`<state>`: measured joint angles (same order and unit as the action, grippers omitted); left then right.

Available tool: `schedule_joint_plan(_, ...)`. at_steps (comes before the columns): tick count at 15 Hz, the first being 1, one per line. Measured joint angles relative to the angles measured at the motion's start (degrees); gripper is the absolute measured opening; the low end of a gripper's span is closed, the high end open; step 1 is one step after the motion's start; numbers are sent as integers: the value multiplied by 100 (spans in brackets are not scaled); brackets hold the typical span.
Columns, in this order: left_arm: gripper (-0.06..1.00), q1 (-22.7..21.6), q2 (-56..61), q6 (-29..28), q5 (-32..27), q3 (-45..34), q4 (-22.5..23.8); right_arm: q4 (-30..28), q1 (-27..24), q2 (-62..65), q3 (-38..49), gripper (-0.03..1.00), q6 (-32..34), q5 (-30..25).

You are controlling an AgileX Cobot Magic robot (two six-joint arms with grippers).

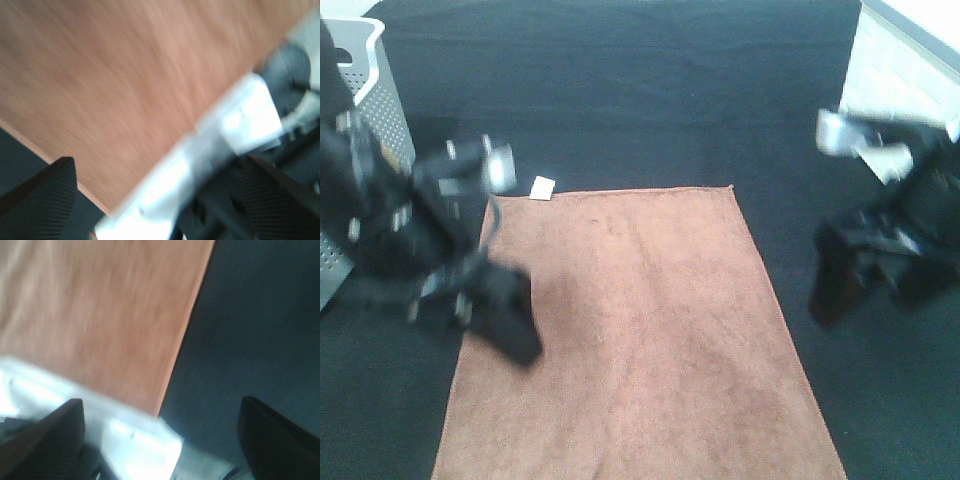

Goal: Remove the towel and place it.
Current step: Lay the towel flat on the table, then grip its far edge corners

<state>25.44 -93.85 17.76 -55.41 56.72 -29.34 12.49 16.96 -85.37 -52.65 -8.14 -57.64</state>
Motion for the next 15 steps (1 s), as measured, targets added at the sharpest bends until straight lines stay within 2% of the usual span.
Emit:
schedule_joint_plan(2, 83, -521, -321, -11, 29, 762, 103, -40, -120, -556, -877, 76, 34, -23)
schedule_joint_plan(3, 83, -865, -613, -23, 29, 1289, 223, 86, -430, -1049, -1518, 76, 11, -40)
schedule_joint_plan(5, 83, -1192, -1060, -40, 29, 1896, 298, 487, -825, -1742, -2406, 76, -246, -212)
schedule_joint_plan(8, 83, -1644, -1879, -155, 52, 2641, 309, 854, -934, -2922, -3673, 77, -476, -653)
schedule_joint_plan(12, 83, -2080, -3077, -258, 74, 3610, 338, 894, -934, -4148, -4979, 81, -481, -814)
schedule_joint_plan(15, 83, -2103, -3592, -275, 92, 4217, 390, 1014, -934, -4784, -5569, 82, -487, -688)
